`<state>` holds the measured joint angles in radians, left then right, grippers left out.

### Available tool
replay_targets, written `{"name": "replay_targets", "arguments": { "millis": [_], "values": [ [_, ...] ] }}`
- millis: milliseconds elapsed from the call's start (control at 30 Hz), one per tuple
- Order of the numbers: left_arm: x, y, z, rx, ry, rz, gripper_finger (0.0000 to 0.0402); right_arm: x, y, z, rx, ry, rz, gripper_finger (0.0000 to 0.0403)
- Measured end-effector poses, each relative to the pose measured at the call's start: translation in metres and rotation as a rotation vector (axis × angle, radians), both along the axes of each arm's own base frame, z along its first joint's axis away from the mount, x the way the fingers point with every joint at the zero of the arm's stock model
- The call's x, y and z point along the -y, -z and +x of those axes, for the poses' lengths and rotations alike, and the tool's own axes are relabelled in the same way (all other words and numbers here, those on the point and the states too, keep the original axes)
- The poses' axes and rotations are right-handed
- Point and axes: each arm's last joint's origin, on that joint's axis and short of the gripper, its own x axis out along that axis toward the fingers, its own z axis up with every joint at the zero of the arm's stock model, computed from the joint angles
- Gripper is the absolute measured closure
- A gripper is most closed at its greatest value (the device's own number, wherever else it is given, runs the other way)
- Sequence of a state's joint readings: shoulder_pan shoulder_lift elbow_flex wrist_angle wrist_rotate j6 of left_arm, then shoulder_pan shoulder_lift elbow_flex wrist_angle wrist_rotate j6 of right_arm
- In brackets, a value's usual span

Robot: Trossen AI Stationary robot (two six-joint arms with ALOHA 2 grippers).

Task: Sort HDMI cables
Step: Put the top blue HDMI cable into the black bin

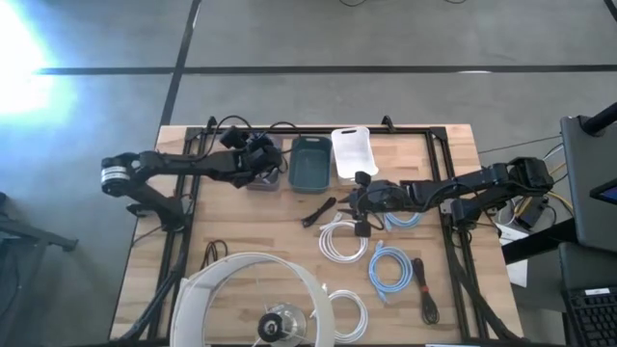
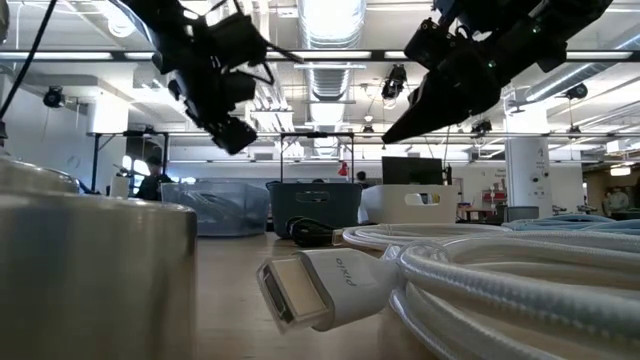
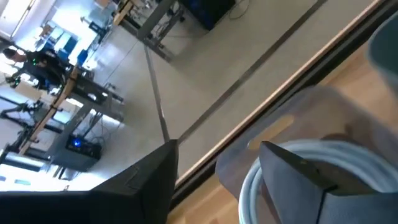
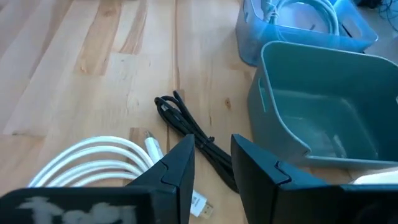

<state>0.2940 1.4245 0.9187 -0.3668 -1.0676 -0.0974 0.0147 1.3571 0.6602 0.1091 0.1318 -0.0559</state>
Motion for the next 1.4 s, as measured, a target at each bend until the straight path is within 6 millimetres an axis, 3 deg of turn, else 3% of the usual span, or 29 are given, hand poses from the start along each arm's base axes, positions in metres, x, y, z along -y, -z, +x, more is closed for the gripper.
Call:
{"name": "replay_targets", "arguments": {
  "millis": [267,500,733,933,1400],
  "values": [
    [0.018,-0.022,0.010,0.078,0.075,0.014,0.0175,0.002,-0.006,-0.003,-0.174,0.092,-0.014,0.0268],
    [0.037,-0.023,0.016,0.081,0.147,0.011,0.0186,0.005,-0.007,-0.021,-0.398,0.414,0.156,0.0245],
    [0.056,-0.023,0.020,0.129,0.196,0.000,0.0201,0.005,0.002,-0.043,-0.557,0.700,0.297,0.0246],
    [0.064,-0.023,0.021,0.167,0.209,-0.009,0.0211,0.004,0.005,-0.054,-0.603,0.896,0.419,0.0253],
    [0.066,-0.021,0.023,0.217,0.239,-0.073,0.0213,0.003,0.028,-0.068,-0.608,1.097,0.544,0.0271]
  ]
}}
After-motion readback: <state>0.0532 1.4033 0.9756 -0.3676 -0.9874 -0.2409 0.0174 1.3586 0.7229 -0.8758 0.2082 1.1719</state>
